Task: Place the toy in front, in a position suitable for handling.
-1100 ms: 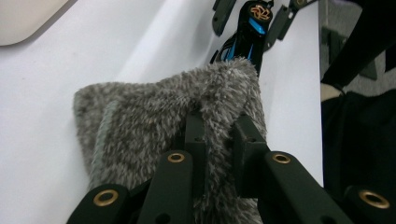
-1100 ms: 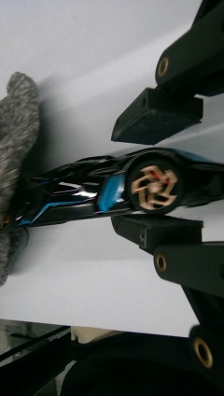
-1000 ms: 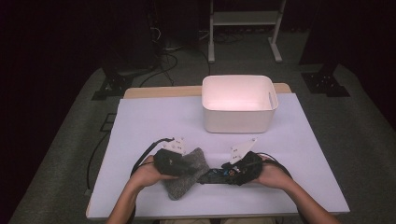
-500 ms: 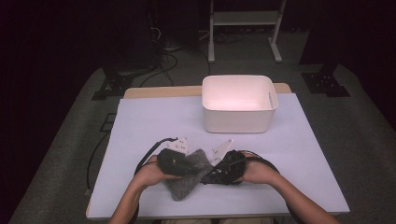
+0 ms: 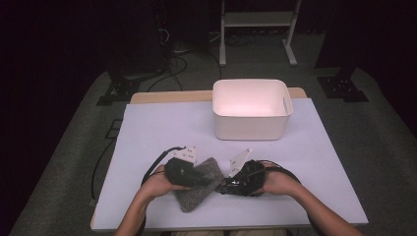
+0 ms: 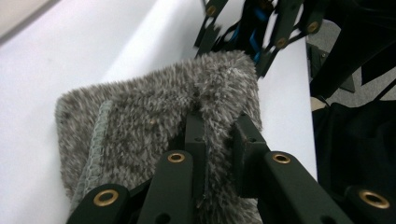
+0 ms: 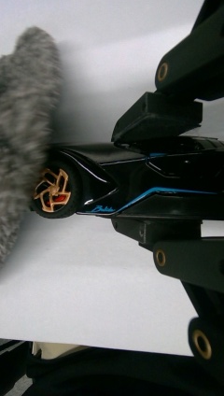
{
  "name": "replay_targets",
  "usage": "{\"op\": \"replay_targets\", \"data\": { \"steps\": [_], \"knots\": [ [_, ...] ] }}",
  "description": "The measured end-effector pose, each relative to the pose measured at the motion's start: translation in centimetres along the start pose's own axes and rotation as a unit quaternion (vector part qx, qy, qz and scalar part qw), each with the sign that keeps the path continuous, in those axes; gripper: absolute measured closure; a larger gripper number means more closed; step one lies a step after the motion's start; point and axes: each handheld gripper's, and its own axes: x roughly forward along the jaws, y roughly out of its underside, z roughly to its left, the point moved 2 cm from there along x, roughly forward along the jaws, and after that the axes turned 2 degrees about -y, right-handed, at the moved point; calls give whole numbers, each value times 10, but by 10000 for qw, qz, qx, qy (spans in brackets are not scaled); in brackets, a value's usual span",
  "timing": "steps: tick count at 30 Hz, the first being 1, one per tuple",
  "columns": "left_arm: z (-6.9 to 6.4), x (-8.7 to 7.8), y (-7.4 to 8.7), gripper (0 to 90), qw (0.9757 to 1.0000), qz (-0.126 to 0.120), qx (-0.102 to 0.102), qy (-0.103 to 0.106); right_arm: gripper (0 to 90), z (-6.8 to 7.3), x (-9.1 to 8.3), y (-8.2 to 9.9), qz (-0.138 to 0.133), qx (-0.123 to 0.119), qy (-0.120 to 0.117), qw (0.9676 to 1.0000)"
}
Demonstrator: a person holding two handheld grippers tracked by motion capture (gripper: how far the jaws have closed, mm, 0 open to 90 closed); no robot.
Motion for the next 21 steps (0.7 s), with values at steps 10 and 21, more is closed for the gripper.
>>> {"op": "replay_targets", "data": {
  "steps": [10, 21],
  "knots": [
    [-1, 20, -3, 792, 9997, 122, 3, 197, 554, 1, -3, 5, -7, -22, 21, 10000],
    [-6, 0, -17, 800, 9999, 89, 88, 75, 558, -2, 2, -5, -283, 11, 11, 9996]
  ]
}}
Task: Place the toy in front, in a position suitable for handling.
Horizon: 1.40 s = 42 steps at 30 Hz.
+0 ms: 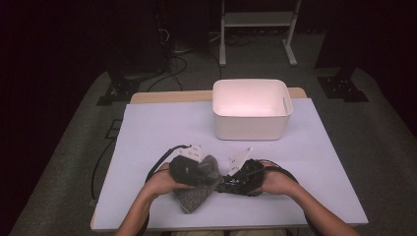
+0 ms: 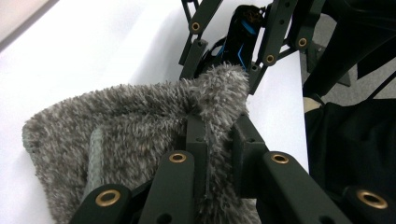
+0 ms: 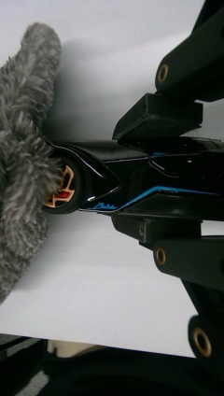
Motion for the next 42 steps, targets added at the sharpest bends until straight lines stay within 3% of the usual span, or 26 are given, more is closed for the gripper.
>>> {"op": "replay_targets", "data": {
  "steps": [5, 8, 12, 15, 19, 23, 27, 35, 42],
  "knots": [
    [1, -18, -2, 799, 9999, -63, 50, -147, 559, -2, 1, -7, -363, 57, -51, 9993],
    [6, -27, 4, 799, 9996, -18, -42, -293, 559, -3, 0, -11, -484, 33, -49, 9988],
    [9, -26, 11, 799, 9996, -37, -154, -229, 559, -1, -2, -11, -515, 20, -71, 9986],
    [4, -23, 6, 800, 9998, -59, -95, -142, 559, 0, -1, -11, -630, 10, -70, 9980],
    [4, -36, -7, 809, 9997, -210, -79, -120, 561, 0, -1, -14, -913, 19, 32, 9958],
    [-5, -46, -25, 810, 9994, -192, 204, -226, 562, 1, -7, -24, -1205, -16, 60, 9927],
    [-12, -44, -37, 807, 9988, -85, 393, -284, 562, 3, -15, -19, -1259, -52, 143, 9919],
    [-11, -33, -39, 803, 9991, -12, 361, -223, 566, 7, -36, 2, -1327, 13, 270, 9908],
    [-14, -23, -49, 799, 9985, 44, 538, -112, 565, 12, -52, 14, -1329, 35, 381, 9904]
  ]
}}
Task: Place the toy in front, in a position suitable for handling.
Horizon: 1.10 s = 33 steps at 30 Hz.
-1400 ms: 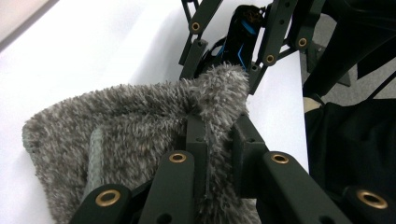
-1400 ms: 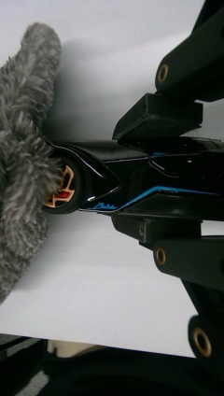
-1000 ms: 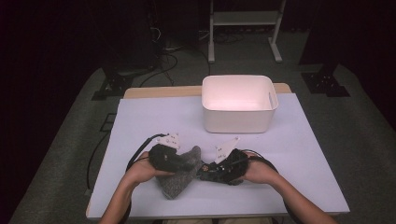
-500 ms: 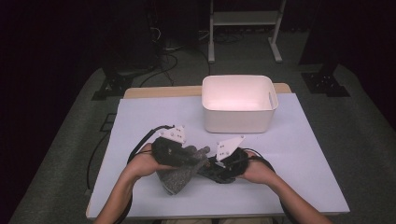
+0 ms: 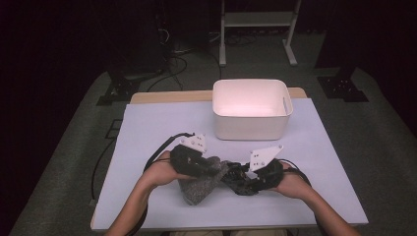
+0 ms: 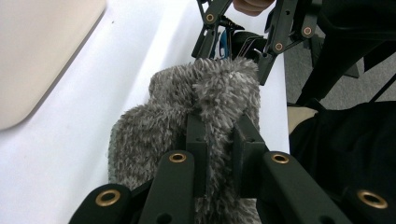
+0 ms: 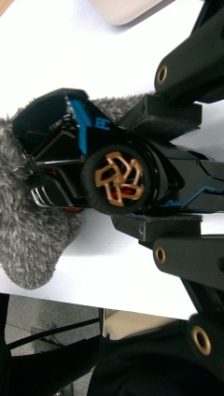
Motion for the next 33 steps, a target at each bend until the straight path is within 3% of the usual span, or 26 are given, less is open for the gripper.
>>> {"op": "replay_targets", "data": {
  "steps": [7, 18, 21, 29, 33],
  "knots": [
    [-3, -1, -8, 800, 10000, 58, 66, 9, 569, 1, -2, 1, -60, 47, -10, 10000],
    [-5, -28, -12, 800, 9996, 42, 167, -206, 568, -2, 20, -18, -349, 51, -198, 9992],
    [-6, -26, -9, 800, 9993, 189, 200, -234, 568, -1, 27, -21, -316, 12, -252, 9992],
    [-4, -22, 3, 795, 9999, -6, 41, -161, 566, -3, 24, -14, -376, 78, -242, 9990],
    [-4, -21, 5, 795, 9999, 17, 27, -118, 565, -1, 20, -12, -379, 64, -212, 9990]
  ]
}}
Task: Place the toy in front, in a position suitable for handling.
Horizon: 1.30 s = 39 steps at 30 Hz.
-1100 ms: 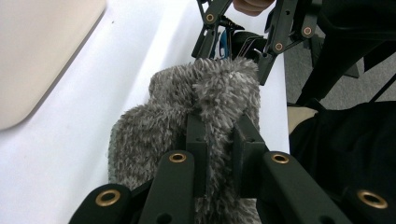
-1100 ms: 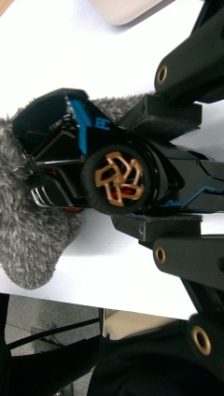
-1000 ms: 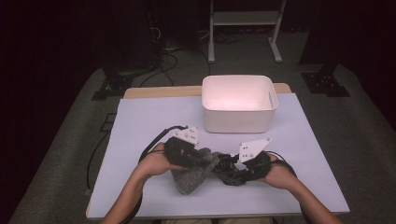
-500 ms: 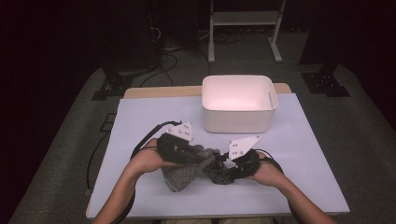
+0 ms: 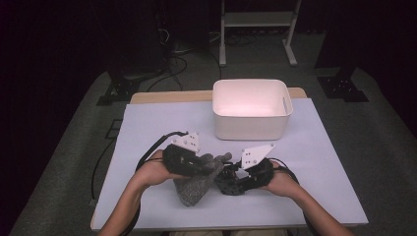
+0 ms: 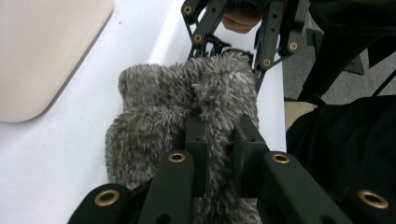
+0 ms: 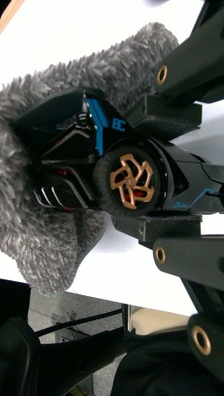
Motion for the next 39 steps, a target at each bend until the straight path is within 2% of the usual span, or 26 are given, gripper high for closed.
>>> {"op": "replay_targets", "data": {
  "steps": [8, 12, 14, 20, 24, 27, 28, 30, 35, 37, 39],
  "knots": [
    [3, 5, 9, 787, 9999, 142, -91, -16, 565, -1, -7, 6, -106, 99, 58, 9999],
    [3, 4, 7, 788, 9999, 101, -68, -7, 564, -1, -8, 7, -134, 106, 63, 9998],
    [2, 2, 2, 794, 10000, 53, -37, 7, 565, -1, -7, 7, -144, 114, 62, 9998],
    [-5, 1, -21, 800, 9995, 157, 263, 11, 564, 1, -3, 5, -140, 64, 90, 9998],
    [-10, 6, -40, 800, 9988, 208, 448, 66, 564, 3, -1, 4, -140, 18, 117, 9998],
    [-14, 12, -56, 799, 9971, 314, 680, 108, 564, 5, 2, 3, -140, -57, 132, 9998],
    [-15, 15, -59, 798, 9969, 364, 691, 117, 564, 6, 2, 3, -141, -66, 136, 9998],
    [-15, 20, -63, 798, 9963, 453, 723, 138, 564, 6, 1, 3, -149, -61, 136, 9998],
    [-14, 21, -62, 797, 9962, 414, 741, 175, 564, 6, -6, 8, -225, 6, 174, 9996],
    [-14, 19, -59, 795, 9973, 342, 627, 175, 565, 6, -8, 9, -217, -1, 183, 9996],
    [-13, 15, -55, 792, 9974, 326, 616, 163, 565, 6, -9, 10, -199, -16, 199, 9996]
  ]
}}
